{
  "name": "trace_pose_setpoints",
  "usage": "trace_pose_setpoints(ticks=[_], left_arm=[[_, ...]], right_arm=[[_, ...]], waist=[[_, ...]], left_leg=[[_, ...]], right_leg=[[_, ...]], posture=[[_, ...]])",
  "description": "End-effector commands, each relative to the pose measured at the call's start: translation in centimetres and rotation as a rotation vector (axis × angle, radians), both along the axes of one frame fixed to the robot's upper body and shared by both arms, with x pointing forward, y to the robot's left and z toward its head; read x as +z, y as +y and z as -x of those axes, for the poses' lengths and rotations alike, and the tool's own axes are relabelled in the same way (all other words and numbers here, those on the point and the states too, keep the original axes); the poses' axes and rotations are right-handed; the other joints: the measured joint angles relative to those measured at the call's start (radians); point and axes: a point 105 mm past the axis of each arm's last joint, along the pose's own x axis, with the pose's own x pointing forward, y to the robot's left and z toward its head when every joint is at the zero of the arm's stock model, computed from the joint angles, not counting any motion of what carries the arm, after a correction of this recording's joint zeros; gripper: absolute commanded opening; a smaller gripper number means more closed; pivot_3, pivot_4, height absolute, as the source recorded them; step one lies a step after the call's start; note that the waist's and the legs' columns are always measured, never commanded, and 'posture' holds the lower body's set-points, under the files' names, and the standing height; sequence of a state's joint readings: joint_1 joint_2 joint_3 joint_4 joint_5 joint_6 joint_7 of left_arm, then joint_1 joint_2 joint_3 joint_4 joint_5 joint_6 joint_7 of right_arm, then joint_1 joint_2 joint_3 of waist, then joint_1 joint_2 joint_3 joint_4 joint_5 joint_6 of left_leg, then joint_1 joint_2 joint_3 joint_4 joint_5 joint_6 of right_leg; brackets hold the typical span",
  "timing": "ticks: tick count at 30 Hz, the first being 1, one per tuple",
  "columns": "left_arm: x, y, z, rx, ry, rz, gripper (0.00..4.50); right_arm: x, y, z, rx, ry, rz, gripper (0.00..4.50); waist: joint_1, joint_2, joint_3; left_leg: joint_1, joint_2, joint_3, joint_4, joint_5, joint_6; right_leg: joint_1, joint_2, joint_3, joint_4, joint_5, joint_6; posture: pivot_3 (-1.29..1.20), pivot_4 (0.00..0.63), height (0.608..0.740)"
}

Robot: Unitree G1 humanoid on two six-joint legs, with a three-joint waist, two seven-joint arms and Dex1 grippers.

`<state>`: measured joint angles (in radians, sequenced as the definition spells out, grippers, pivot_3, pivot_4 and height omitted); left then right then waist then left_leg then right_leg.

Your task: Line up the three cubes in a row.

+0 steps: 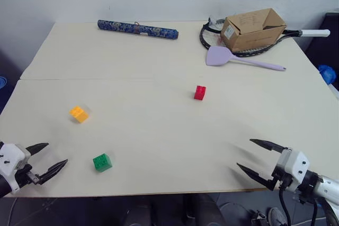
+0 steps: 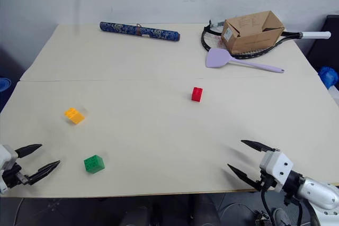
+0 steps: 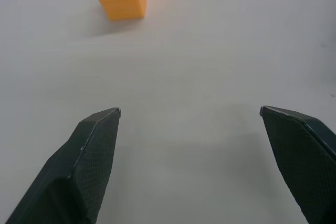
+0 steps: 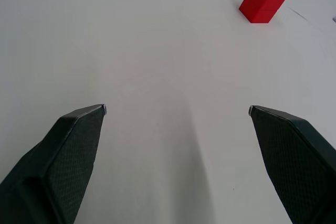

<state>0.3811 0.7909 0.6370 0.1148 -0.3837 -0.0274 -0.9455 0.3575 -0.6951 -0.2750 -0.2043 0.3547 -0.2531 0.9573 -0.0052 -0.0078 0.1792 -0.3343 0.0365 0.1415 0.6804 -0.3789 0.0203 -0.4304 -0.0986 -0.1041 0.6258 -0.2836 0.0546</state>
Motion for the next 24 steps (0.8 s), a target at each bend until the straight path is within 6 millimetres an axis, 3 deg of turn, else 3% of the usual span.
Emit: trace_pose_setpoints(ticks=[1, 5, 7, 10, 14, 19, 24], left_arm=[[0.4, 1.7, 0.6, 0.060, -0.021, -0.041, 4.48], [1.7, 1.4, 0.0, 0.042, -0.059, 0.054, 4.48], [2.5, 0.3, -0.4, -0.021, -0.055, 0.106, 4.48], [3.6, -2.2, -1.1, -0.150, -0.057, 0.126, 4.48], [5.0, -6.5, -2.9, -0.347, -0.112, 0.064, 4.48], [6.0, -8.7, -4.3, -0.424, -0.153, 0.086, 4.48], [6.7, -10.5, -5.8, -0.459, -0.190, 0.132, 4.48]], right_arm=[[0.9, 0.8, -0.4, 0.013, -0.049, -0.014, 4.50], [1.5, 0.3, -0.7, -0.044, -0.068, -0.046, 4.50], [1.9, -0.5, -0.6, -0.100, -0.070, -0.080, 4.50], [2.1, -2.3, 0.0, -0.218, -0.072, -0.117, 4.50], [0.3, -5.0, 1.9, -0.386, -0.035, -0.127, 4.50], [-0.6, -3.7, 1.9, -0.393, -0.022, -0.146, 4.50], [1.8, 1.2, -3.2, -0.410, -0.090, -0.309, 4.50]], waist=[[-0.001, 0.000, 0.000], [0.004, -0.001, -0.001], [0.006, -0.001, -0.001], [0.008, -0.002, -0.001], [0.009, -0.001, -0.002], [-0.015, 0.000, -0.002], [-0.036, 0.000, -0.002]], left_leg=[[0.000, 0.000, 0.000, 0.000, 0.000, 0.000], [0.000, 0.000, 0.000, 0.000, 0.000, 0.000], [-0.001, 0.000, 0.000, 0.000, 0.000, 0.000], [-0.001, 0.000, -0.001, 0.000, 0.000, 0.000], [0.000, 0.000, -0.001, 0.000, -0.002, -0.003], [0.001, 0.001, 0.001, 0.000, 0.000, -0.002], [0.001, 0.002, 0.001, -0.001, 0.001, -0.004]], right_leg=[[0.000, 0.000, 0.000, 0.000, 0.000, 0.000], [0.000, 0.000, 0.000, 0.000, 0.000, 0.000], [0.000, 0.000, -0.001, 0.000, 0.000, 0.000], [0.001, -0.001, -0.001, 0.000, 0.000, 0.000], [0.001, -0.001, -0.001, -0.001, 0.000, 0.000], [0.001, 0.001, 0.001, 0.001, 0.000, 0.000], [0.000, 0.003, 0.002, 0.002, 0.000, -0.001]], posture=[[0.00, 0.150, 0.740], [0.00, 0.150, 0.740], [0.00, 0.150, 0.740], [0.00, 0.150, 0.740], [0.00, 0.150, 0.740], [0.00, 0.150, 0.740], [0.00, 0.150, 0.740]])
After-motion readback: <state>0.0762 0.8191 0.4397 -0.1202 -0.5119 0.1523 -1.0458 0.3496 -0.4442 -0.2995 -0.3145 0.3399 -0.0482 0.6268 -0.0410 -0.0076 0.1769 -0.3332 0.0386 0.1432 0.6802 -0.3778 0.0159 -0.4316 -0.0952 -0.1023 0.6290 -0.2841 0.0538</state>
